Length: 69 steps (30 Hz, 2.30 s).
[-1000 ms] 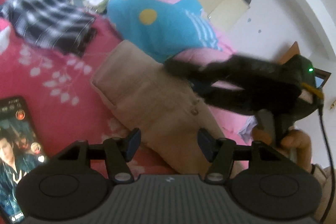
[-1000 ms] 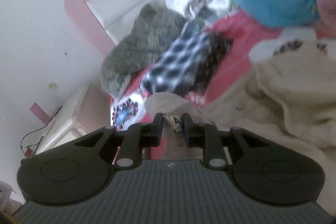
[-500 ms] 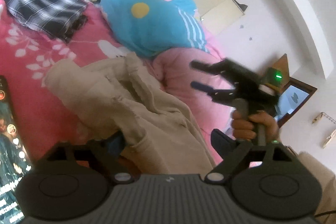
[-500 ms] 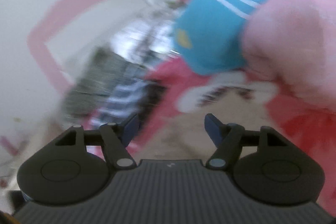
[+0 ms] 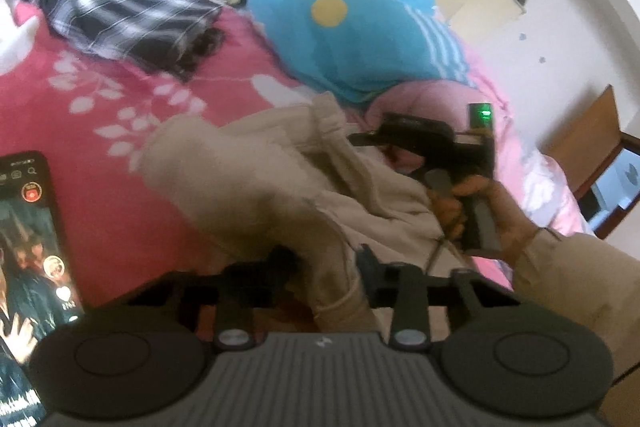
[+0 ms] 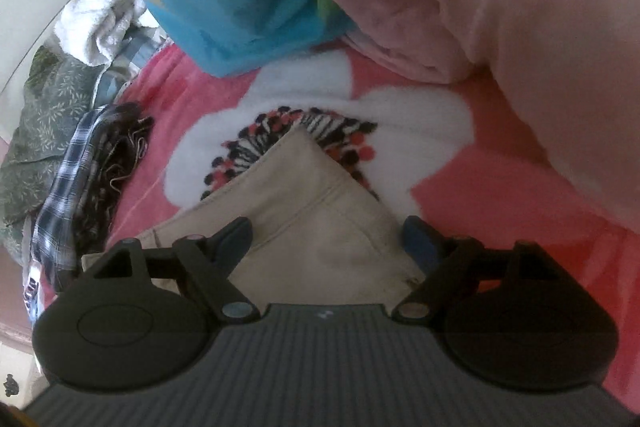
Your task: Fold clothes
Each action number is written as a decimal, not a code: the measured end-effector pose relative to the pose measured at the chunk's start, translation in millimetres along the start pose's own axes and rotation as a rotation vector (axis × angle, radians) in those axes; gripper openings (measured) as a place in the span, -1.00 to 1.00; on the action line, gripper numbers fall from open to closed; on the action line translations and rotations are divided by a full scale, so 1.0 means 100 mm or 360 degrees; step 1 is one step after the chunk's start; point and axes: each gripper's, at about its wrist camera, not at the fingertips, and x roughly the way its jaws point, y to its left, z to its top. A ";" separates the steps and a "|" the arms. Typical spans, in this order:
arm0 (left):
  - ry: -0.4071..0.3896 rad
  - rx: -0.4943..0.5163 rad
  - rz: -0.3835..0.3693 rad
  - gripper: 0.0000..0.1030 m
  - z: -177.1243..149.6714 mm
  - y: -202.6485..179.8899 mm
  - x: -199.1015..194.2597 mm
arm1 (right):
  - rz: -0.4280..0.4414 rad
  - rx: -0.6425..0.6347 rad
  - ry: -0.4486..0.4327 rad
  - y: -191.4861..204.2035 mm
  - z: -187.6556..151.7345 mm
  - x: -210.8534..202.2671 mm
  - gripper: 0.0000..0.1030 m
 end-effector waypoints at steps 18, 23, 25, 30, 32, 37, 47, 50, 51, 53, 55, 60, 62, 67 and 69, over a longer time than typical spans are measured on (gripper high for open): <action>-0.0427 0.0172 0.0224 -0.84 0.15 -0.14 -0.27 | -0.0250 -0.0470 -0.0354 0.91 -0.04 -0.86 -0.85; -0.0600 0.0180 0.0349 -0.85 0.31 -0.15 -0.31 | -0.0182 -0.0525 -0.0516 1.11 0.24 -1.01 -0.85; -0.0614 0.0183 0.0392 -0.85 0.35 -0.15 -0.28 | -0.0155 -0.0546 -0.0581 1.19 0.35 -1.01 -0.85; -0.0386 0.0107 0.0493 -0.72 0.41 -0.05 -0.05 | -0.0170 -0.0583 -0.0590 1.23 0.54 -0.67 -0.85; -0.0369 0.0084 0.0523 -0.54 0.40 -0.01 -0.04 | -0.0202 -0.0599 -0.0507 1.21 0.52 -0.37 -0.81; -0.0396 0.0136 0.0555 -0.22 0.36 -0.05 -0.09 | -0.0343 -0.0603 -0.0409 1.12 0.36 0.10 -0.62; -0.0410 0.0157 0.0543 -0.03 0.31 -0.13 -0.21 | -0.0378 -0.0560 -0.0577 1.19 0.10 -0.85 -0.39; -0.0408 0.0137 0.0530 -0.03 0.29 -0.14 -0.29 | -0.0360 -0.0489 -0.0647 1.15 -0.11 -1.37 -0.34; -0.0412 0.0129 0.0523 -0.03 0.28 -0.14 -0.32 | -0.0355 -0.0458 -0.0671 1.11 -0.21 -1.57 -0.33; -0.0415 0.0122 0.0515 -0.03 0.26 -0.17 -0.38 | -0.0344 -0.0395 -0.0698 1.00 -0.44 -1.97 -0.28; -0.0421 0.0116 0.0502 -0.03 0.24 -0.21 -0.43 | -0.0345 -0.0333 -0.0730 0.89 -0.74 -2.39 -0.22; -0.0427 0.0157 0.0446 -0.03 0.13 -0.38 -0.55 | -0.0315 -0.0134 -0.0828 0.56 -1.74 -3.38 -0.21; -0.0412 0.0206 0.0414 -0.03 0.03 -0.46 -0.59 | -0.0321 -0.0027 -0.0866 0.41 -2.21 -3.65 -0.19; -0.0349 0.0438 0.0291 -0.03 -0.28 -0.77 -0.67 | -0.0375 0.0312 -0.0864 0.01 -3.42 -4.08 -0.17; -0.0233 0.0504 0.0216 -0.03 -0.38 -0.93 -0.64 | -0.0377 0.0460 -0.0832 -0.14 -3.82 -4.17 -0.17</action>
